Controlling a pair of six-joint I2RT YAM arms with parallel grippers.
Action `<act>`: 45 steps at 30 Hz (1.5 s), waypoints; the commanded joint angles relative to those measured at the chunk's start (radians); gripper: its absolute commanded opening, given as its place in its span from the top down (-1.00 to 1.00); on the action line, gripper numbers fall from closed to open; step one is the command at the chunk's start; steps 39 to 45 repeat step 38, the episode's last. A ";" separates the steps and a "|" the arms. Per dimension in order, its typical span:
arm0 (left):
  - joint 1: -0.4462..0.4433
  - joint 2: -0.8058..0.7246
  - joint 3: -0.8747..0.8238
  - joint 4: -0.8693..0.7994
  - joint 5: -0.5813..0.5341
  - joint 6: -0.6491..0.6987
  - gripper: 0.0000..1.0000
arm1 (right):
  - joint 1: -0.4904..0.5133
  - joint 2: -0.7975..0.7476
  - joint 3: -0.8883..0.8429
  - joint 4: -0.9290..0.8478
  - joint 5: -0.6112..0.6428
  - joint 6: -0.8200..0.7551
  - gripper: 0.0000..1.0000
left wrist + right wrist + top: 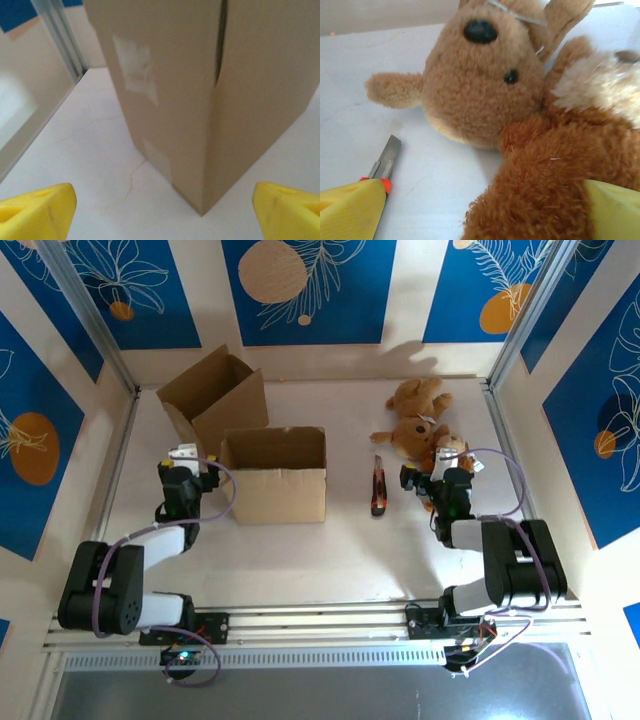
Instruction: Unpack the express box
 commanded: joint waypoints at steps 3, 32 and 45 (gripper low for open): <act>0.018 0.058 -0.176 0.308 0.079 0.003 -0.92 | -0.023 0.053 0.074 -0.010 -0.117 -0.019 -0.98; 0.032 0.257 0.009 0.159 0.214 0.037 -0.99 | -0.030 0.060 0.089 -0.028 -0.121 -0.010 -0.98; 0.030 0.252 -0.003 0.178 0.218 0.043 -0.99 | -0.030 0.060 0.090 -0.027 -0.121 -0.009 -0.98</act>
